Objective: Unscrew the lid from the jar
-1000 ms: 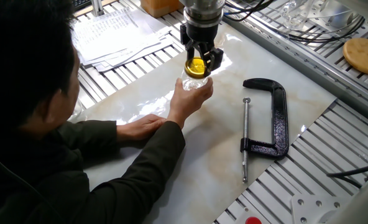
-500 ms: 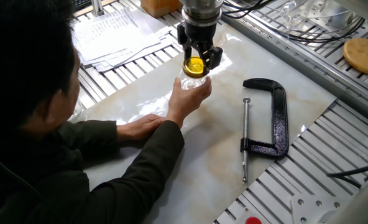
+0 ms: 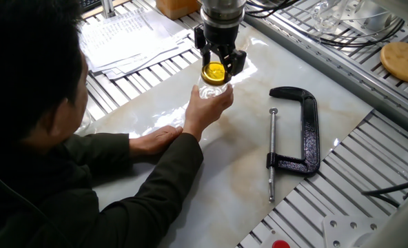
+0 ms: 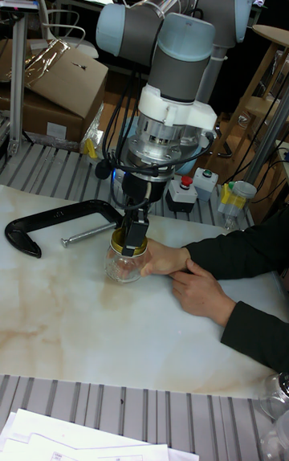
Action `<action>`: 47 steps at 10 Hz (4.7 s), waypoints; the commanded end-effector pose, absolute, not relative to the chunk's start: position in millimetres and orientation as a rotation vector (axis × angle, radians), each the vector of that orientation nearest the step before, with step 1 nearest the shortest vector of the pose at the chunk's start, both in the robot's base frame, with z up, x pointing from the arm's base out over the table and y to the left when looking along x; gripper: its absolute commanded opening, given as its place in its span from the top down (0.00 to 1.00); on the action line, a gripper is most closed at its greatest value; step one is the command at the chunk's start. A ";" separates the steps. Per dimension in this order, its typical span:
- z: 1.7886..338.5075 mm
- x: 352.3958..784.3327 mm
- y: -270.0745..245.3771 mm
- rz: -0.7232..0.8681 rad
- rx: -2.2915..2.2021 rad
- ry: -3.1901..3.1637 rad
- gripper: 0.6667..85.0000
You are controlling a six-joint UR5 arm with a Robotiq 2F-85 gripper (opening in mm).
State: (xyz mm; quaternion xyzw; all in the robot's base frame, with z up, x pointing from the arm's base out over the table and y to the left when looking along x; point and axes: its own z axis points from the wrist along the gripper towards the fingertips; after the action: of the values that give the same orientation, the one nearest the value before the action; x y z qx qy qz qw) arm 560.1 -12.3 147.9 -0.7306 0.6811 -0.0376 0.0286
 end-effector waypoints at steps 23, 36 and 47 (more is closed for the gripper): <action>158.4 545.0 1.8 0.054 -2.029 2.293 0.04; 163.4 533.7 16.7 0.199 -1.124 2.882 0.00; 158.3 517.8 -6.4 0.176 -1.056 2.913 0.00</action>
State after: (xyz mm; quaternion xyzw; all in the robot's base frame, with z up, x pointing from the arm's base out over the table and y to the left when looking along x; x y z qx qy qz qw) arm 523.2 -1.9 158.7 -0.3443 0.9372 0.0540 0.0160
